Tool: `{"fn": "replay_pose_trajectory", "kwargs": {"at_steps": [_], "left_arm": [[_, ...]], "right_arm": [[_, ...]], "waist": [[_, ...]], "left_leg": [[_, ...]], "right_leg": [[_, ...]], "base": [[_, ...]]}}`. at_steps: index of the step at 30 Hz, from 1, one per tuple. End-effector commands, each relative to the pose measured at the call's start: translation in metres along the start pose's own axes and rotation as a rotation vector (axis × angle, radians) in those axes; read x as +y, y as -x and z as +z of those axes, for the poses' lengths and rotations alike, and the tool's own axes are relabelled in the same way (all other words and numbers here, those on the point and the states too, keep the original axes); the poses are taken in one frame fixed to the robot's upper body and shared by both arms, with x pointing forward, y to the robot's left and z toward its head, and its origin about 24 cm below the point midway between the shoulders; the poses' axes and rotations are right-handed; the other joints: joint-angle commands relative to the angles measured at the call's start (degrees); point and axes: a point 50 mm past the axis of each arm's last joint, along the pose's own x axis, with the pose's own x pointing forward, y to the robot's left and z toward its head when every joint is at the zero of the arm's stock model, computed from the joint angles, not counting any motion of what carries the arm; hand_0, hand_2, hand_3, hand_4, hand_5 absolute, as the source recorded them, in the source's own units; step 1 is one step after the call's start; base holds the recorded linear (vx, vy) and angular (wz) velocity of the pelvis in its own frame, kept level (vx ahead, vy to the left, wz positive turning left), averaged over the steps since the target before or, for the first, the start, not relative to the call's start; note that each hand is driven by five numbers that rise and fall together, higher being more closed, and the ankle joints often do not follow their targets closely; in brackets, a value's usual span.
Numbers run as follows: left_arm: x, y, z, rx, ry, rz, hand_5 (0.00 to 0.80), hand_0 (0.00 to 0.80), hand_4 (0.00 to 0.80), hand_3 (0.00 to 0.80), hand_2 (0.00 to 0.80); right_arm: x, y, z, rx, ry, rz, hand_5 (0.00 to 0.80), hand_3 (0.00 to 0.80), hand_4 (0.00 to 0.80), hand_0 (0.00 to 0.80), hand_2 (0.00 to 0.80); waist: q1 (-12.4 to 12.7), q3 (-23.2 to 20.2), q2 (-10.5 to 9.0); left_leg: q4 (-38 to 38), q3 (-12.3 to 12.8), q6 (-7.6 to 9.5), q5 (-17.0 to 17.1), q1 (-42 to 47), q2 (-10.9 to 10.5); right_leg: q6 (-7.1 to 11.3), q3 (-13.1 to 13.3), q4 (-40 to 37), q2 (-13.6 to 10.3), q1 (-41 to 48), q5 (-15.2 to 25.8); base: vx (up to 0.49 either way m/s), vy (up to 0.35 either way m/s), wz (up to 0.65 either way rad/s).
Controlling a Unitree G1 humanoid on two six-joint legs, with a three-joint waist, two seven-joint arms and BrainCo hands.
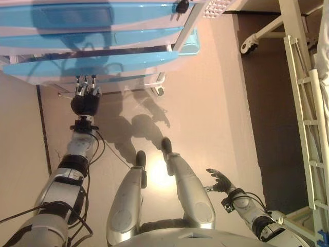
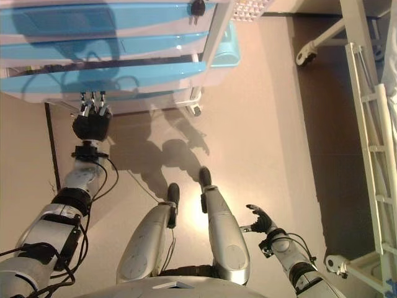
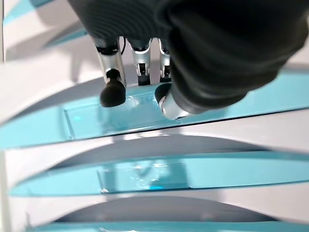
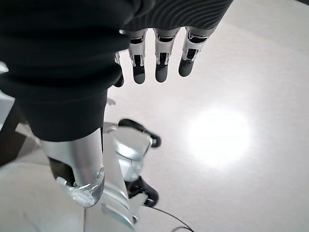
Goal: Open the drawer and pick up the medicine
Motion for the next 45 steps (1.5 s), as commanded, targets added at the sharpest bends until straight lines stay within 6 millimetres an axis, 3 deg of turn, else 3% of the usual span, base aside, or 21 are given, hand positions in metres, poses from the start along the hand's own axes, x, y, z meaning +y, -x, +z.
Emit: {"fn": "replay_pose_trajectory", "kwargs": {"at_steps": [1, 4, 6, 11, 13, 14, 15, 19, 20, 25, 31, 38, 45], "left_arm": [[-0.096, -0.026, -0.030, -0.101, 0.302, -0.906, 0.800, 0.800, 0.800, 0.800, 0.800], [-0.050, 0.037, -0.052, -0.178, 0.398, -0.697, 0.800, 0.800, 0.800, 0.800, 0.800], [-0.029, 0.070, -0.057, -0.191, 0.402, -0.577, 0.800, 0.800, 0.800, 0.800, 0.800], [0.010, 0.160, -0.041, -0.252, 0.387, -0.268, 0.800, 0.800, 0.800, 0.800, 0.800], [0.017, 0.183, -0.034, -0.275, 0.373, -0.152, 0.800, 0.800, 0.800, 0.800, 0.800], [0.023, 0.209, -0.029, -0.284, 0.352, -0.028, 0.800, 0.800, 0.800, 0.800, 0.800], [0.026, 0.222, -0.027, -0.296, 0.341, 0.060, 0.800, 0.800, 0.800, 0.800, 0.800], [0.035, 0.260, -0.023, -0.288, 0.305, 0.363, 0.800, 0.800, 0.800, 0.800, 0.800], [0.038, 0.280, -0.023, -0.276, 0.295, 0.521, 0.800, 0.800, 0.800, 0.800, 0.800], [0.037, 0.331, -0.020, -0.219, 0.242, 0.877, 0.800, 0.800, 0.800, 0.800, 0.800], [0.033, 0.353, -0.015, -0.119, 0.176, 1.017, 0.800, 0.800, 0.800, 0.800, 0.800], [0.037, 0.338, -0.026, -0.039, 0.149, 0.952, 0.800, 0.800, 0.800, 0.800, 0.800], [0.039, 0.338, -0.025, -0.027, 0.099, 0.984, 0.800, 0.800, 0.800, 0.800, 0.800]], "right_arm": [[0.002, 0.014, -0.023, 0.053, 0.069, 0.014, 0.000, 0.000, 0.000, 0.000, 0.000], [0.009, 0.017, -0.030, 0.078, 0.068, 0.014, 0.000, 0.000, 0.000, 0.000, 0.000], [0.008, 0.018, -0.032, 0.085, 0.064, 0.004, 0.000, 0.000, 0.000, 0.000, 0.000], [-0.002, 0.023, -0.041, 0.109, 0.062, -0.014, 0.000, 0.000, 0.000, 0.000, 0.000], [-0.005, 0.026, -0.047, 0.118, 0.062, -0.015, 0.000, 0.000, 0.000, 0.000, 0.000], [-0.007, 0.030, -0.052, 0.129, 0.055, -0.017, 0.000, 0.000, 0.000, 0.000, 0.000], [-0.007, 0.032, -0.055, 0.134, 0.053, -0.016, 0.000, 0.000, 0.000, 0.000, 0.000], [-0.006, 0.036, -0.061, 0.143, 0.033, -0.014, 0.000, 0.000, 0.000, 0.000, 0.000], [-0.005, 0.038, -0.063, 0.147, 0.018, -0.016, 0.000, 0.000, 0.000, 0.000, 0.000], [-0.008, 0.042, -0.069, 0.157, -0.025, -0.037, 0.000, 0.000, 0.000, 0.000, 0.000], [-0.011, 0.047, -0.077, 0.190, -0.055, -0.066, 0.000, 0.000, 0.000, 0.000, 0.000], [-0.011, 0.049, -0.080, 0.195, -0.077, -0.087, 0.000, 0.000, 0.000, 0.000, 0.000], [-0.014, 0.050, -0.080, 0.189, -0.093, -0.099, 0.000, 0.000, 0.000, 0.000, 0.000]], "waist": [[2.38, -7.58, 5.50], [4.19, -8.68, 6.84], [5.04, -9.05, 7.54], [6.89, -10.68, 8.09], [7.34, -11.26, 8.10], [7.82, -12.07, 8.06], [8.04, -12.45, 8.06], [9.01, -13.67, 8.05], [9.61, -14.17, 8.09], [11.04, -15.00, 8.65], [12.21, -16.18, 9.39], [12.49, -18.26, 9.41], [12.23, -18.76, 9.73]], "left_leg": [[-2.07, -5.18, -2.68, 1.68, -4.04, 0.30], [-3.74, -6.70, -2.97, 2.53, -2.02, 0.09], [-4.65, -7.33, -3.20, 2.81, -0.51, 0.16], [-7.75, -8.49, -4.42, 3.72, 3.73, 0.62], [-8.79, -8.71, -4.77, 3.98, 4.96, 0.74], [-10.00, -8.98, -5.06, 4.24, 6.00, 0.69], [-10.88, -9.27, -5.21, 4.43, 6.75, 0.62], [-13.21, -9.97, -5.54, 5.06, 8.33, 0.40], [-14.26, -10.49, -5.60, 5.27, 8.91, 0.22], [-16.06, -11.86, -5.51, 6.02, 9.72, -0.32], [-18.25, -13.22, -5.71, 7.19, 10.47, -0.73], [-20.72, -13.27, -5.78, 8.20, 11.25, -0.51], [-21.03, -12.51, -5.41, 8.05, 11.96, -0.36]], "right_leg": [[-0.91, -3.71, -1.00, 1.97, 5.20, -4.98], [-1.03, -5.57, -1.11, 0.98, 7.20, -5.76], [-1.12, -6.85, -1.46, 0.42, 8.93, -6.19], [-1.07, -10.25, -5.22, -0.72, 14.45, -6.11], [-0.95, -11.08, -6.56, -0.87, 16.04, -6.01], [-0.84, -11.73, -7.93, -0.95, 17.39, -5.96], [-0.75, -12.14, -8.88, -0.94, 18.32, -5.92], [-0.48, -13.48, -11.08, -0.98, 20.36, -5.93], [-0.41, -14.13, -12.01, -1.01, 21.24, -6.07], [-0.53, -16.04, -13.56, -1.11, 22.70, -6.24], [-0.50, -17.89, -15.44, -1.23, 24.01, -5.75], [-0.01, -18.20, -17.21, -1.13, 24.50, -4.74], [-0.17, -18.14, -17.21, -1.09, 24.71, -4.65]], "base": [[-0.043, -0.022, -0.34], [-0.035, -0.035, 0.13], [-0.034, -0.064, 0.46], [-0.023, -0.078, 0.43], [0.006, -0.074, 0.27], [0.016, -0.074, 0.23], [0.016, -0.080, 0.18], [0.005, -0.078, 0.32], [-0.009, -0.104, 0.28], [-0.027, -0.081, 0.40], [-0.029, -0.041, 0.13], [0.000, -0.030, 0.20], [0.008, -0.002, 0.05]]}}
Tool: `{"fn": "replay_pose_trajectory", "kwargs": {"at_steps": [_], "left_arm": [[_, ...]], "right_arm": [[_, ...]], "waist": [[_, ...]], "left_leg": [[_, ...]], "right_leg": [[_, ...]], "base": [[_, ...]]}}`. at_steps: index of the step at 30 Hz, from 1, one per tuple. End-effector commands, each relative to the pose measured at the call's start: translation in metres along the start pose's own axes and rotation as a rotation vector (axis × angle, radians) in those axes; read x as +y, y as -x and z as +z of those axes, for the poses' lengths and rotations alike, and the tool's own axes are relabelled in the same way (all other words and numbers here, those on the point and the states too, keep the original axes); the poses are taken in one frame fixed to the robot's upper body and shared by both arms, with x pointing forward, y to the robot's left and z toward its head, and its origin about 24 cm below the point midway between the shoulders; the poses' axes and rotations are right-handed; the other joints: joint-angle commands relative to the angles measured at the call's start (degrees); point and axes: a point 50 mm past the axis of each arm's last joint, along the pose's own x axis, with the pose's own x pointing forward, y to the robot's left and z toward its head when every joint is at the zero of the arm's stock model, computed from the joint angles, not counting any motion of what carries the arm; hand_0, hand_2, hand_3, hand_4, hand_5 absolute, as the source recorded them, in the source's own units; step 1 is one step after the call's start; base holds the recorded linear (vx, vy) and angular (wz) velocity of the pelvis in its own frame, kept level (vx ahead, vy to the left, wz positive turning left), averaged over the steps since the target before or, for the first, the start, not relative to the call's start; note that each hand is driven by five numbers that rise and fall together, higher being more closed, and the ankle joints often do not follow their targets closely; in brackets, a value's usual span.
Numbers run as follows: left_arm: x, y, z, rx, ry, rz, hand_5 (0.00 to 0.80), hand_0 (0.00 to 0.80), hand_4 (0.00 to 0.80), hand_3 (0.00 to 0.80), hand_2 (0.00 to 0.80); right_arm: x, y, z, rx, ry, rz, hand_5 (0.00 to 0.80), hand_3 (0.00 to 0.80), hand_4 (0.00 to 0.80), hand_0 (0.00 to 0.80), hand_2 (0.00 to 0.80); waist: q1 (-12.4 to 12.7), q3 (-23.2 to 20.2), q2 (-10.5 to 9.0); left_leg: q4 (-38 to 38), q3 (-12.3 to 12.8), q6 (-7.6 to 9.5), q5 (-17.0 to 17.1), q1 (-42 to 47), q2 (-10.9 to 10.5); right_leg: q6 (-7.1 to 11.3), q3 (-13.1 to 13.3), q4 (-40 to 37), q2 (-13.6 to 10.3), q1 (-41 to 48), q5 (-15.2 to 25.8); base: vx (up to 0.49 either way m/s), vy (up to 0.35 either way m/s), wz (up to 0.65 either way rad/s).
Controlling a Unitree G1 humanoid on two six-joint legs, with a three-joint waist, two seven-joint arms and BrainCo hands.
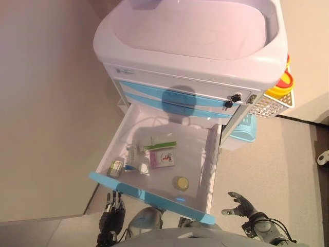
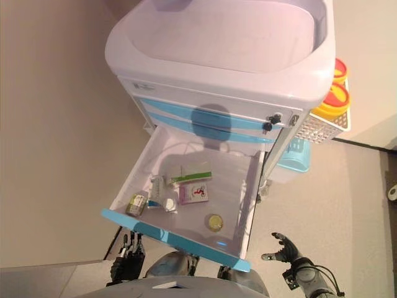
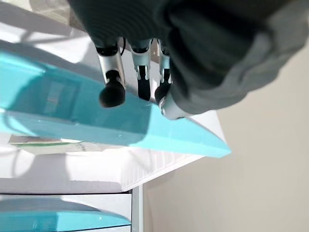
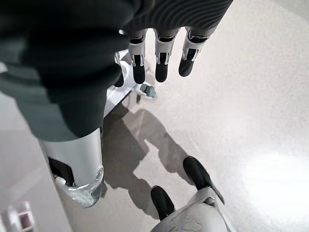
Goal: Open the drawer and pick up the medicine
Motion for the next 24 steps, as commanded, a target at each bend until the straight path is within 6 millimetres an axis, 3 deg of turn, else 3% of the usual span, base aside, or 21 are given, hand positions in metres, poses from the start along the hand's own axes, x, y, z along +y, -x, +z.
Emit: {"fn": "replay_pose_trajectory", "kwargs": {"at_steps": [1, 4, 5, 6, 12, 17, 21, 24], "left_arm": [[0.003, 0.010, 0.022, -0.072, -0.067, 0.004, 0.800, 0.800, 0.800, 0.800, 0.800], [0.003, 0.010, 0.025, -0.087, -0.099, 0.012, 0.787, 0.787, 0.787, 0.787, 0.787], [0.003, 0.010, 0.027, -0.088, -0.117, 0.021, 0.424, 0.424, 0.424, 0.424, 0.424], [0.003, 0.009, 0.026, -0.077, -0.135, 0.036, 0.000, 0.000, 0.000, 0.000, 0.000], [0.006, 0.002, 0.034, 0.028, -0.523, 0.251, 0.000, 0.000, 0.000, 0.000, 0.000], [0.009, -0.001, 0.039, 0.181, -0.985, 0.458, 0.000, 0.000, 0.000, 0.000, 0.000], [0.015, 0.006, 0.033, 0.366, -1.350, 0.477, 0.000, 0.000, 0.000, 0.000, 0.000], [0.023, 0.018, 0.034, 0.475, -1.478, 0.493, 0.000, 0.000, 0.000, 0.000, 0.000]], "right_arm": [[-0.006, -0.001, 0.007, -0.050, -0.012, -0.028, 0.000, 0.000, 0.000, 0.000, 0.000], [-0.005, -0.001, 0.006, -0.046, -0.012, -0.024, 0.000, 0.000, 0.000, 0.000, 0.000], [-0.005, 0.000, 0.005, -0.045, -0.018, -0.029, 0.000, 0.000, 0.000, 0.000, 0.000], [-0.006, 0.000, 0.005, -0.044, -0.024, -0.032, 0.000, 0.000, 0.000, 0.000, 0.000], [-0.015, -0.002, 0.015, -0.111, -0.111, -0.146, 0.000, 0.000, 0.000, 0.000, 0.000], [-0.037, -0.003, 0.044, -0.270, -0.126, -0.326, 0.000, 0.000, 0.000, 0.000, 0.000], [-0.077, 0.011, 0.114, -0.588, -0.058, -0.455, 0.000, 0.000, 0.000, 0.000, 0.000], [-0.085, 0.038, 0.163, -0.885, 0.089, -0.470, 0.000, 0.000, 0.000, 0.000, 0.000]], "waist": [[1.14, 0.58, -1.87], [0.88, 0.52, -1.78], [0.83, 0.41, -1.78], [0.76, 0.34, -1.75], [-0.06, -0.86, -1.52], [-1.48, -1.61, -1.21], [-3.81, -1.81, -0.81], [-5.33, -2.01, -0.46]], "left_leg": [[0.29, 1.51, 4.52, -5.57, 0.58, -5.46], [0.11, 1.36, 4.79, -5.78, 1.31, -5.53], [-0.04, 1.26, 4.89, -5.79, 1.57, -5.59], [-0.19, 1.21, 4.94, -5.79, 1.79, -5.60], [-1.87, 1.11, 5.28, -5.53, 3.17, -5.52], [-3.10, 2.50, 5.35, -5.22, 3.88, -4.82], [-3.61, 4.62, 5.53, -5.36, 4.17, -4.09], [-3.98, 6.01, 5.62, -5.49, 4.40, -3.75]], "right_leg": [[5.93, 3.24, 0.52, -2.40, 2.75, -1.93], [5.79, 3.53, 0.75, -2.43, 3.01, -2.04], [5.74, 3.59, 0.69, -2.41, 3.18, -2.02], [5.75, 3.67, 0.69, -2.38, 3.30, -2.00], [5.89, 4.28, 0.26, -2.37, 3.95, -1.86], [6.09, 5.14, -0.02, -2.37, 3.99, -1.59], [6.40, 6.51, -0.09, -2.44, 3.36, -1.28], [6.72, 7.33, -0.28, -2.49, 3.00, -1.16]], "base": [[0.000, 0.000, 0.00], [0.024, 0.037, 0.00], [0.034, 0.034, -0.02], [0.037, 0.030, -0.03], [0.035, 0.036, -0.02], [0.011, 0.049, -0.12], [-0.023, 0.075, -0.20], [-0.015, 0.084, -0.30]]}}
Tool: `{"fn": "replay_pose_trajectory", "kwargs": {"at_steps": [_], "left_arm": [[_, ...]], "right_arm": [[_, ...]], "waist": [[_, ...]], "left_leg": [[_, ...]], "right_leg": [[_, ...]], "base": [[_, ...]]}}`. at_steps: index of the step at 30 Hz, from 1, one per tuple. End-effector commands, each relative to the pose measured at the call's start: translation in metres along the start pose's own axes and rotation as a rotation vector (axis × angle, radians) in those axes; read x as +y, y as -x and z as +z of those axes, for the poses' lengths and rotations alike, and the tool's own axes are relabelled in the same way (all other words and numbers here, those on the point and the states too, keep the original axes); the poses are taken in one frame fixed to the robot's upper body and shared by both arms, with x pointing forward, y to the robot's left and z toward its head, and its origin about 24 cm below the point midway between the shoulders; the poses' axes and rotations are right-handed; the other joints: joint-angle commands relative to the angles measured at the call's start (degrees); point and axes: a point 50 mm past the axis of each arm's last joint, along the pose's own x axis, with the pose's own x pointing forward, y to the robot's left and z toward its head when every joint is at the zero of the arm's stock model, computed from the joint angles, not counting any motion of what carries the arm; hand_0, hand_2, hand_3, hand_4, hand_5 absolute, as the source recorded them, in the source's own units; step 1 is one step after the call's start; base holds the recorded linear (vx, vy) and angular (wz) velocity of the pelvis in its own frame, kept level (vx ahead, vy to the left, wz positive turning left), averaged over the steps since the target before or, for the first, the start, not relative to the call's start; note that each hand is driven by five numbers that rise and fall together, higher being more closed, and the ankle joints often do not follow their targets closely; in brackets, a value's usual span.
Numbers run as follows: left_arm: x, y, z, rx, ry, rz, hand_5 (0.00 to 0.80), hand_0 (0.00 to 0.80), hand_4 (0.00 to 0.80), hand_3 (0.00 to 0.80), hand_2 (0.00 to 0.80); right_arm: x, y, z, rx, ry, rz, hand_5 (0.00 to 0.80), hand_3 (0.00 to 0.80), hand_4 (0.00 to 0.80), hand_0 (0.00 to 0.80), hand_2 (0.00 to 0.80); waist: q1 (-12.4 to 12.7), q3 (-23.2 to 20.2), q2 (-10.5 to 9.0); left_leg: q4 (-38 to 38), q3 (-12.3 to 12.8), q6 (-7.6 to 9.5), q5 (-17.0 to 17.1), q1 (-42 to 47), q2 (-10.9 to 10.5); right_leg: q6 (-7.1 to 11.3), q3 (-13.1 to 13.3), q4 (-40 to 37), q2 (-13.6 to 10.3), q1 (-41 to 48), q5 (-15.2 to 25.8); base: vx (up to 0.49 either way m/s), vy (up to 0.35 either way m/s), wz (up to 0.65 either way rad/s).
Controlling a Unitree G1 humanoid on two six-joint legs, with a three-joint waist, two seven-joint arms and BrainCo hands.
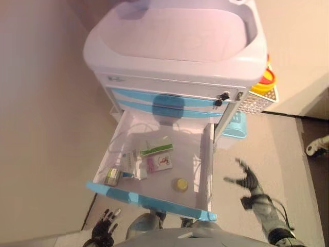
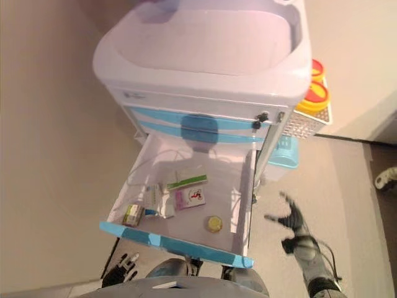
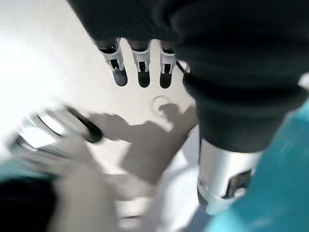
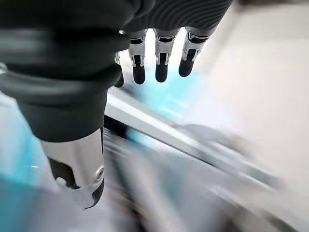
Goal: Open the drawer and pick up the medicine
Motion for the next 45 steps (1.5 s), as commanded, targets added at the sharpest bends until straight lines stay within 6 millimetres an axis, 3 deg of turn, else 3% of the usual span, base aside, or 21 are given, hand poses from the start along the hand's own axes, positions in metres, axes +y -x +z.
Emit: {"fn": "replay_pose_trajectory", "kwargs": {"at_steps": [1, 5, 10, 16, 21, 26, 32, 45], "left_arm": [[0.011, 0.006, -0.009, 0.056, -0.171, 0.019, 0.000, 0.000, 0.000, 0.000, 0.000], [0.017, 0.011, -0.021, 0.129, -0.147, 0.017, 0.000, 0.000, 0.000, 0.000, 0.000], [0.016, 0.011, -0.022, 0.136, -0.156, 0.010, 0.000, 0.000, 0.000, 0.000, 0.000], [0.015, 0.004, -0.007, 0.114, -0.203, -0.004, 0.000, 0.000, 0.000, 0.000, 0.000], [0.014, -0.001, 0.004, 0.097, -0.230, -0.009, 0.000, 0.000, 0.000, 0.000, 0.000], [0.015, -0.004, 0.014, 0.091, -0.276, -0.016, 0.000, 0.000, 0.000, 0.000, 0.000], [0.014, -0.007, 0.020, 0.099, -0.303, -0.019, 0.000, 0.000, 0.000, 0.000, 0.000], [0.006, -0.010, 0.019, 0.101, -0.324, -0.034, 0.000, 0.000, 0.000, 0.000, 0.000]], "right_arm": [[-0.018, -0.012, 0.059, -0.375, 0.106, 0.002, 0.000, 0.000, 0.000, 0.000, 0.000], [-0.009, -0.003, 0.124, -0.795, 0.243, 0.141, 0.000, 0.000, 0.000, 0.000, 0.000], [0.008, 0.008, 0.158, -1.067, 0.391, 0.325, 0.000, 0.000, 0.000, 0.000, 0.000], [0.039, 0.011, 0.174, -1.244, 0.578, 0.541, 0.000, 0.000, 0.000, 0.000, 0.000], [0.059, 0.004, 0.167, -1.254, 0.696, 0.662, 0.000, 0.000, 0.000, 0.000, 0.000], [0.082, -0.002, 0.137, -1.223, 0.866, 0.779, 0.000, 0.000, 0.000, 0.000, 0.000], [0.095, -0.004, 0.100, -1.188, 1.021, 0.861, 0.000, 0.000, 0.000, 0.000, 0.000], [0.112, 0.009, 0.050, -1.083, 1.076, 0.916, 0.000, 0.000, 0.000, 0.000, 0.000]], "waist": [[-1.09, -0.59, -1.72], [-1.46, -1.21, -1.75], [0.28, -1.62, -2.21], [2.85, -2.17, -2.99], [4.91, -2.54, -3.55], [7.26, -2.65, -4.14], [9.05, -2.56, -4.22], [11.16, -2.41, -3.85]], "left_leg": [[-0.41, 1.93, 2.50, -6.44, 0.88, -4.04], [-0.57, 3.18, 2.37, -6.72, 1.06, -3.55], [-0.55, 2.84, 2.25, -6.64, 0.80, -3.54], [-0.62, 1.48, 1.86, -6.30, 0.40, -3.77], [-0.63, 0.24, 1.80, -6.06, 0.09, -3.97], [-0.49, -1.38, 1.80, -5.83, -0.31, -4.32], [-0.59, -3.03, 1.91, -5.34, -0.54, -4.78], [-0.56, -5.31, 1.82, -4.64, -1.03, -5.38]], "right_leg": [[5.75, 2.73, -1.31, -2.63, 2.95, -1.84], [6.31, 2.82, -1.38, -3.00, 2.68, -2.03], [6.42, 1.98, -1.46, -3.40, 2.64, -2.01], [6.50, 0.77, -1.61, -3.85, 2.82, -1.97], [6.44, -0.40, -1.63, -4.09, 3.11, -2.05], [6.46, -1.62, -1.43, -4.39, 3.39, -2.15], [6.47, -2.61, -1.45, -4.56, 3.71, -2.07], [6.39, -4.49, -1.35, -4.98, 4.02, -2.19]], "base": [[-0.001, 0.082, -0.32], [0.000, 0.046, -0.24], [-0.007, -0.005, -0.06], [-0.002, -0.020, 0.05], [0.006, -0.037, 0.07], [0.004, -0.038, 0.16], [0.008, -0.025, 0.12], [0.017, -0.012, 0.13]]}}
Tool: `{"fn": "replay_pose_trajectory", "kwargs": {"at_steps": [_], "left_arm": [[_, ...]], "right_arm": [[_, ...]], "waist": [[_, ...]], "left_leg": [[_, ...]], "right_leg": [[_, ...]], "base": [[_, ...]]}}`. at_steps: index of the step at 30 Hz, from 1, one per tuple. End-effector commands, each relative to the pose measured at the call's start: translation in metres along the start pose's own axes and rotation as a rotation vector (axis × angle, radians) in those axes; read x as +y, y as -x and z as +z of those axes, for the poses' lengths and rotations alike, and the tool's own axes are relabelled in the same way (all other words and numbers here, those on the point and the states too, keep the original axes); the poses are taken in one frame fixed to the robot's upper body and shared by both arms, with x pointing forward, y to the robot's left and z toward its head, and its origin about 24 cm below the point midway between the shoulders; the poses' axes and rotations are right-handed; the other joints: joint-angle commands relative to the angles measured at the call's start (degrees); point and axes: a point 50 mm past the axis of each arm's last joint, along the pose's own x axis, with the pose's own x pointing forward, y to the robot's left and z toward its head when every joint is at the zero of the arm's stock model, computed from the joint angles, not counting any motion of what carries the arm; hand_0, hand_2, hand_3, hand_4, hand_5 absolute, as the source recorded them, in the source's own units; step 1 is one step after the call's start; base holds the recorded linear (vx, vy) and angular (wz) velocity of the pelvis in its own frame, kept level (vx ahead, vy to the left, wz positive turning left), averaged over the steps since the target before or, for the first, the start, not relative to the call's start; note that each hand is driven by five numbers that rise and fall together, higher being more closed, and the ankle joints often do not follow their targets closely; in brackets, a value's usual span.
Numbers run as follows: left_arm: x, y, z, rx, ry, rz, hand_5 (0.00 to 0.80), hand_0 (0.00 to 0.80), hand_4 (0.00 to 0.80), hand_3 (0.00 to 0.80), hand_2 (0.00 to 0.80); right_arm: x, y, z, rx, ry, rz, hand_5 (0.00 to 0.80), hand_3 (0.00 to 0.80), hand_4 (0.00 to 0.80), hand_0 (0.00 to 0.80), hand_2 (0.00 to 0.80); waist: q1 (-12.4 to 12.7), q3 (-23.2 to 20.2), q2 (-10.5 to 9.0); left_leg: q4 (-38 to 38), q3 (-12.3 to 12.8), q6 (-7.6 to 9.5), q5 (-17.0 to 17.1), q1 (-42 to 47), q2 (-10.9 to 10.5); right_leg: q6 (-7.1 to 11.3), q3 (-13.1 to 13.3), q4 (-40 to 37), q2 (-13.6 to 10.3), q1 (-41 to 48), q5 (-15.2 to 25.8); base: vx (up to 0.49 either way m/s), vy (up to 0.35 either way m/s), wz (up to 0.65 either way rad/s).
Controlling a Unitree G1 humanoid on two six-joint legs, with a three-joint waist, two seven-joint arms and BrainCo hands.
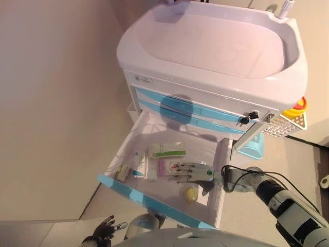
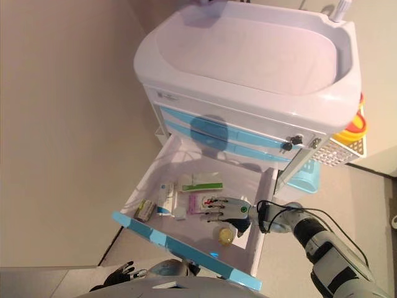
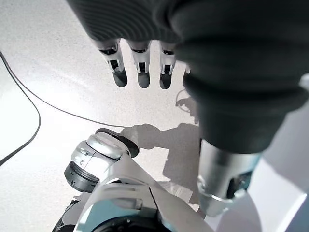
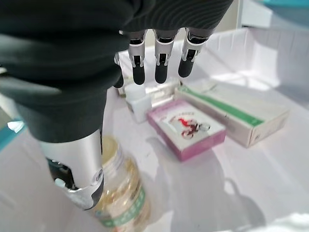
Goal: Open the drawer and pick up the medicine
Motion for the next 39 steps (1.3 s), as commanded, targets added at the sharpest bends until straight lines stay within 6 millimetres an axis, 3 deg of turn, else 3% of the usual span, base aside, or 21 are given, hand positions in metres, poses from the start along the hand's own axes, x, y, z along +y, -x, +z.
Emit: {"fn": "replay_pose_trajectory", "kwargs": {"at_steps": [1, 20, 39], "left_arm": [[-0.003, -0.003, 0.005, 0.004, -0.050, -0.013, 0.000, 0.000, 0.000, 0.000, 0.000], [-0.015, -0.004, 0.000, 0.013, -0.058, -0.036, 0.000, 0.000, 0.000, 0.000, 0.000], [-0.019, -0.004, -0.002, 0.015, -0.059, -0.051, 0.000, 0.000, 0.000, 0.000, 0.000]], "right_arm": [[-0.001, -0.007, 0.010, -0.022, 0.006, -0.071, 0.000, 0.000, 0.000, 0.000, 0.000], [0.033, -0.002, 0.019, 0.091, -0.049, 0.003, 0.000, 0.000, 0.000, 0.000, 0.000], [0.040, 0.003, 0.020, 0.174, -0.069, -0.039, 0.000, 0.000, 0.000, 0.000, 0.000]], "waist": [[1.24, -0.64, -0.99], [1.12, -0.39, -0.11], [0.39, -0.14, 0.37]], "left_leg": [[1.45, -1.35, 0.87, -4.68, -3.10, -4.03], [1.16, -1.96, 0.61, -4.16, -3.01, -4.16], [1.56, -1.54, 0.82, -4.45, -2.77, -4.14]], "right_leg": [[4.81, 0.22, 5.73, -4.07, -1.92, -3.44], [4.82, -0.81, 5.79, -4.56, -1.59, -3.44], [4.75, -0.77, 6.33, -4.77, -1.59, -3.55]], "base": [[0.011, -0.002, 0.05], [0.004, 0.001, 0.04], [0.000, 0.000, 0.00]]}}
